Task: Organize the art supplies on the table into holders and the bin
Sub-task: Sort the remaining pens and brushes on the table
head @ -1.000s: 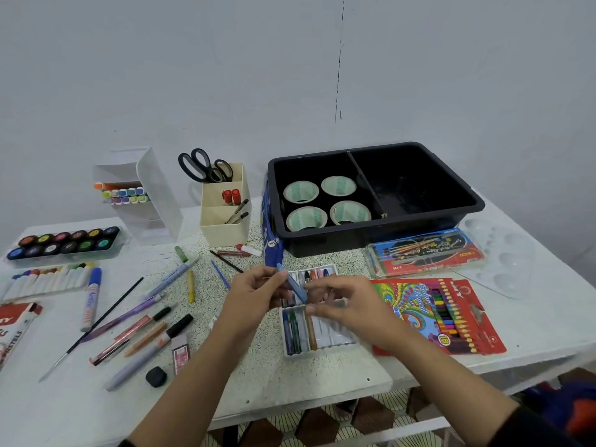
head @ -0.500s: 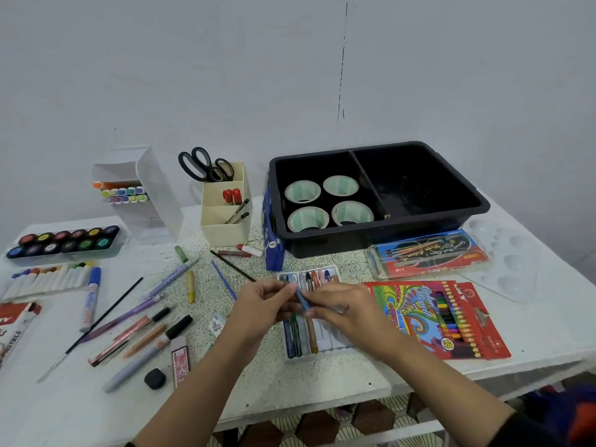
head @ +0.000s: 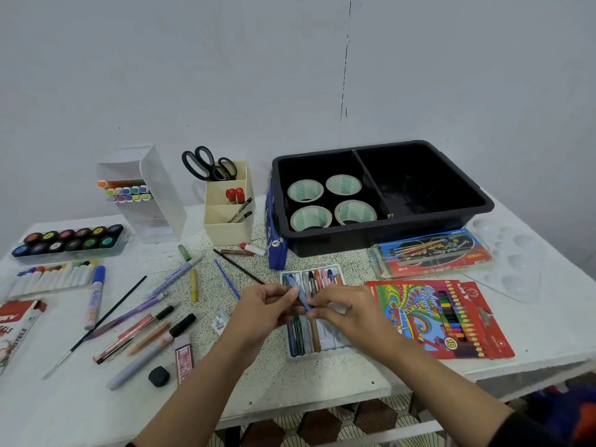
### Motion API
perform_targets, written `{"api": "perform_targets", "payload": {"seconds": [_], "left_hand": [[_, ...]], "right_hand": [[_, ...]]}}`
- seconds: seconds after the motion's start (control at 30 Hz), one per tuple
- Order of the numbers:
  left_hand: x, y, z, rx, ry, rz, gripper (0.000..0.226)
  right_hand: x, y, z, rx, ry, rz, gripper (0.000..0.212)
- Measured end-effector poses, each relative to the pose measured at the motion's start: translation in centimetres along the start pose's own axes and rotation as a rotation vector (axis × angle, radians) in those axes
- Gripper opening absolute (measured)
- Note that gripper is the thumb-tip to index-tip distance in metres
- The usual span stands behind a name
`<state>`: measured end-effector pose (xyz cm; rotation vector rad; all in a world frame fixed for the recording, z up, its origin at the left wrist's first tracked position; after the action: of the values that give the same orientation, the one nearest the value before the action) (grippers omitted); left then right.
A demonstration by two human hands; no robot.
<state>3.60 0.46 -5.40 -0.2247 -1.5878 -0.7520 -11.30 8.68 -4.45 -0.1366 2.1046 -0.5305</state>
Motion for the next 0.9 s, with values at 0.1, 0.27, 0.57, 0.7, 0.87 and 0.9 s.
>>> {"api": "perform_targets", "payload": {"seconds": [0.1,0.27,0.57,0.7,0.87,0.9], "left_hand": [[0.4,0.0,0.0,-0.018,0.029,0.007,0.018],[1.1,-0.5,-0.6,0.054,0.091,0.053,0.023],[0.1,-0.4,-0.5,0.141,0.213,0.077,0.018],[-0.1,0.0,-0.1,0.103,0.226,0.09,0.021],[-0.5,0.5,-0.1,0.096,0.211,0.101,0.021],[-0.5,0.5,-0.1,0.09,0.185,0.113,0.021]], "right_hand": [[0.3,0.0,-0.1,-0.002,0.007,0.046,0.012],[0.2,0.0,-0.1,-0.04,-0.174,0.269,0.039],[0.5,0.4,-0.1,0.024,-0.41,0.509,0.019],[1.2,0.3,-0.3,0.067,-0.462,0.533,0.016],[1.1,0.1,-0.7,0.006,-0.408,0.527,0.014],[1.1,0.0,-0.7,-0.003,-0.4,0.529,0.013]]}}
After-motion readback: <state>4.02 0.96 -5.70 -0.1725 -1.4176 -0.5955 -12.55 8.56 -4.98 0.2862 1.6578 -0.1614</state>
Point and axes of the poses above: each hand's wrist, its own y-axis away from the middle knuckle, its own z-axis out of the palm, x = y × z, the point moved 5 cm from there along -y, towards the middle knuckle, and after that the axes turned 1 degree about -y, right-handed, at the moved point
